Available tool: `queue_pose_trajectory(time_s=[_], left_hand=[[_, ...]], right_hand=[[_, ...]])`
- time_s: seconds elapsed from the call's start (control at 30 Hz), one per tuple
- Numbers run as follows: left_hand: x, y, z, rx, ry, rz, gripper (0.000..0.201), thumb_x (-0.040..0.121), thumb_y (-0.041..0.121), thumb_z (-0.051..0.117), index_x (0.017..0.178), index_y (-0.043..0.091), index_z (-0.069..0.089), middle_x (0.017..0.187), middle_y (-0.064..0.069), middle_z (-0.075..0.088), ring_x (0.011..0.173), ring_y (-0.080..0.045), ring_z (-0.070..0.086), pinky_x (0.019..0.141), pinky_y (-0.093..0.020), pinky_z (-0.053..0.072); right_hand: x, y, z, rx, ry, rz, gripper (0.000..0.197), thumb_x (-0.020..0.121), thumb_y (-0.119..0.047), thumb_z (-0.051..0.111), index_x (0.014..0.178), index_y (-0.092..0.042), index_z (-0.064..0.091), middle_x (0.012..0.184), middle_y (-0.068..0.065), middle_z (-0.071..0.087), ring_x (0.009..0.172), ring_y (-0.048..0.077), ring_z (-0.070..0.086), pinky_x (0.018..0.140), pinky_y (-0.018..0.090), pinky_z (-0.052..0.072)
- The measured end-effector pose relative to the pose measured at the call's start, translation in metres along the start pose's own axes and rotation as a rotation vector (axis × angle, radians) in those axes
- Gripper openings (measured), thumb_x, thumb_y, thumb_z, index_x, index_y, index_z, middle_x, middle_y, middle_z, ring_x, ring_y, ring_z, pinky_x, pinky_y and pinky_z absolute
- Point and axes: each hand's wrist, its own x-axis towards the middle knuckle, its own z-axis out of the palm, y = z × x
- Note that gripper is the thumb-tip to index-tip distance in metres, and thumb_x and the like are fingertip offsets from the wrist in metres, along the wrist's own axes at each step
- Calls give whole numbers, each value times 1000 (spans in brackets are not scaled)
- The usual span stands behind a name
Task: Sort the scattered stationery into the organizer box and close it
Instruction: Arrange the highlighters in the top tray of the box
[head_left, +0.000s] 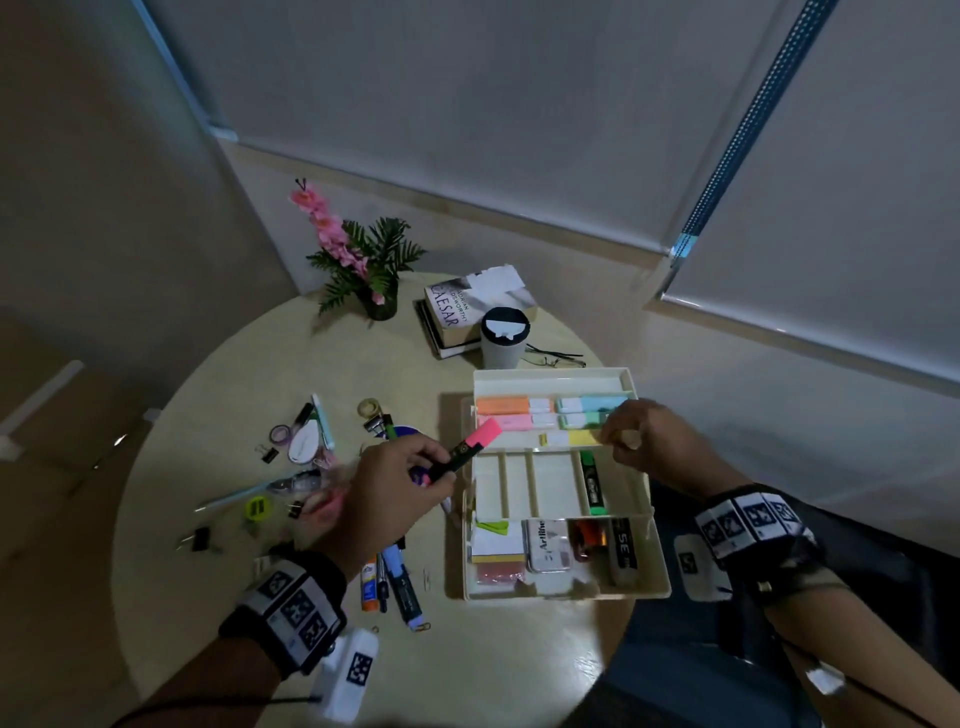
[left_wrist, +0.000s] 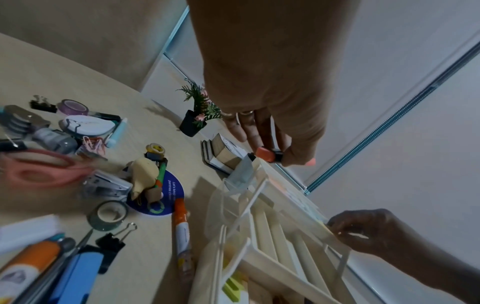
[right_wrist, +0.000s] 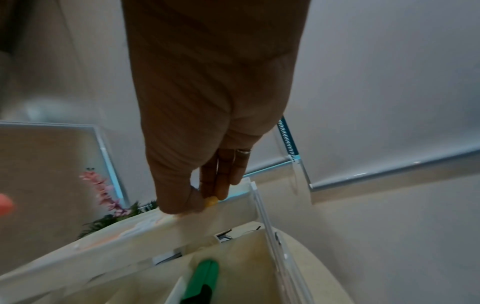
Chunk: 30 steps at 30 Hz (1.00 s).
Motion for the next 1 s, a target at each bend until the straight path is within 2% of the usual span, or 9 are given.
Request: queue_pose_trajectory(time_s=[0.13,0.27,0.4,0.53,0.67,0.77,0.83,0.9,1.0], left_hand=[[-6,14,24,-41,5,3,22,80,3,84,90,21,77,82,5,77,74,-17,74,71,-40,64],[-7,23,43,-63,38,-19,23,83,4,84,96,22,79,81,2,78,73,-21,76,72,-44,65],[-7,38,60,-120,94,-70,21,81,8,88,98,19,81,85,6,79,82,-18,78,75,-36,66],[-7,42,74,-112,84,-56,21,81,15,90,100,21,82,90,6,80,83,-18,77,77,-43,66],[-10,47,91,-121,87,-40,22,80,10,90,99,16,82,98,7,79,88,-5,75,81,-36,65],[-12,48,104,-141,94,-13,21,79,9,90,96,17,80,97,9,78,90,-7,75,83,-33,64],[-13,52,112,-146,128,29,21,78,7,90,93,16,79,95,8,76,88,-8,74,81,-29,63],[-13,57,121,-163,157,56,20,78,7,91,91,16,79,92,7,75,85,-10,73,79,-28,62],[-15,62,139,-149,128,101,20,76,14,92,89,19,77,92,11,70,84,-15,71,76,-31,61]], right_hand=[[2,-2,4,-103,0,-61,28,79,-9,83,104,-21,81,116,3,71,113,20,64,96,43,58],[6,-27,18,-33,-1,-178,38,84,-14,75,122,-18,75,127,2,64,114,21,60,99,36,54],[4,-37,32,-88,-77,-235,50,86,-21,72,135,-17,67,136,1,61,117,22,56,99,38,51],[-6,-26,29,-112,7,-188,45,86,-18,74,131,-17,70,128,1,65,111,21,57,95,41,54],[-23,-20,27,-216,51,-127,46,85,-22,78,130,-19,69,128,4,63,116,26,57,95,48,55],[-36,-22,26,-212,124,-74,47,85,-24,79,130,-17,66,132,7,58,121,26,55,99,46,53],[-47,-29,32,-12,206,-10,35,91,-21,75,124,-16,66,125,4,59,113,20,54,94,35,50],[-60,-45,35,317,281,161,4,97,-21,70,100,-19,69,100,-1,67,91,14,62,78,30,51],[-69,-66,38,928,136,559,36,102,-35,68,86,-4,74,74,9,73,63,22,67,57,34,55]])
